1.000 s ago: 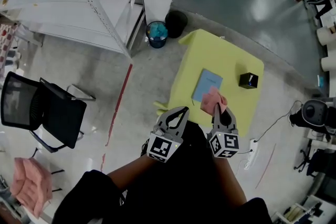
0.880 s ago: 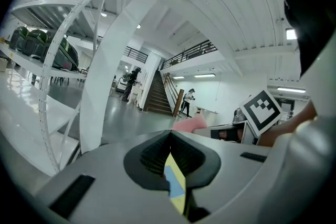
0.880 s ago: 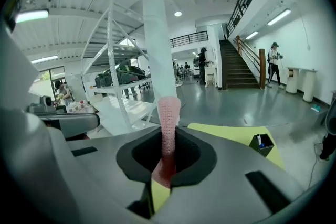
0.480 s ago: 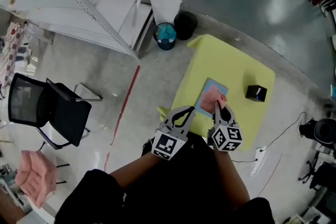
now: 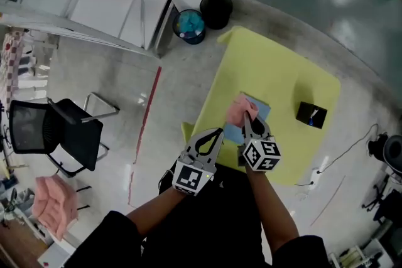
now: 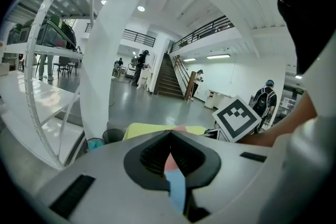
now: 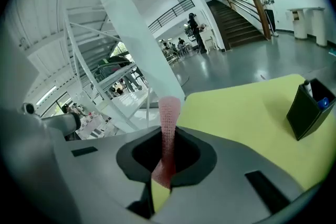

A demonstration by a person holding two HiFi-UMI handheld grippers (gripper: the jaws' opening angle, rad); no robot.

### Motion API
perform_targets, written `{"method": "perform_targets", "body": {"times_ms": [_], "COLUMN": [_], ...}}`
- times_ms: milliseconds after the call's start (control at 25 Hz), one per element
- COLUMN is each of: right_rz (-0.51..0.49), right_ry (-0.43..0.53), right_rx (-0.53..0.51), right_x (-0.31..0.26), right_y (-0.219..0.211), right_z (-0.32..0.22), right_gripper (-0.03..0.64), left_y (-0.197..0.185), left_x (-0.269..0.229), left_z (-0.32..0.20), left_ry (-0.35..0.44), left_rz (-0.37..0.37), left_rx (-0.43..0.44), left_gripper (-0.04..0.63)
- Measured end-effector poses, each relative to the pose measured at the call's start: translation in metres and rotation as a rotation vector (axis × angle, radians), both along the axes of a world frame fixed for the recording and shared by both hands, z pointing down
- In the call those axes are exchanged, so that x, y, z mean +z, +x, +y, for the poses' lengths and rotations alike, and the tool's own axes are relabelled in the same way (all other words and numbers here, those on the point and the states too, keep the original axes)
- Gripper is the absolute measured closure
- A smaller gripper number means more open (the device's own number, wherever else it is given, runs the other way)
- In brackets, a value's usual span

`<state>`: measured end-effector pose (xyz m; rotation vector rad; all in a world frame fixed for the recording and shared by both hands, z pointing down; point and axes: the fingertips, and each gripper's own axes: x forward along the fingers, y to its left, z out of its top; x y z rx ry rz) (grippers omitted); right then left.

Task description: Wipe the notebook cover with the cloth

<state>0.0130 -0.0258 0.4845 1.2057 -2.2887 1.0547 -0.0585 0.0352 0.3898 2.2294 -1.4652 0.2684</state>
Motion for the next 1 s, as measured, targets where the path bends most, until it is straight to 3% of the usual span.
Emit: {"method": "perform_targets", "body": {"times_ms": [200,520,760,1000], "right_rz": [-0.016,-0.050,-0.004,-0.030], "right_ry": [-0.068,-0.174,-0.223,-0.287], "right_rx": [-0.027,0.034,-0.019,0.020], "right_x": [0.047,0.107,0.146,0.167], "right_y": [-0.003,-0.008,-0.012,-0.008], "right_z": [-0.013,-0.022,-0.023,-0.020], "right_gripper": [0.575,0.575,0.575,0.575], "left_y": [0.006,-0.007,-0.007,0.001], "left_x": [0.032,0.067,0.080,0.088], "left_z": [-0.024,-0.044,-0.044,-0.040], "left_ry": [-0.040,-0.087,-0.116,-0.128], "left_rz": [-0.003,-0.004,-0.019,-0.015], "left_rx": [-0.018,-0.067,-0.046,-0.042], "left_gripper": [0.589,0.591,0.591,0.590]}}
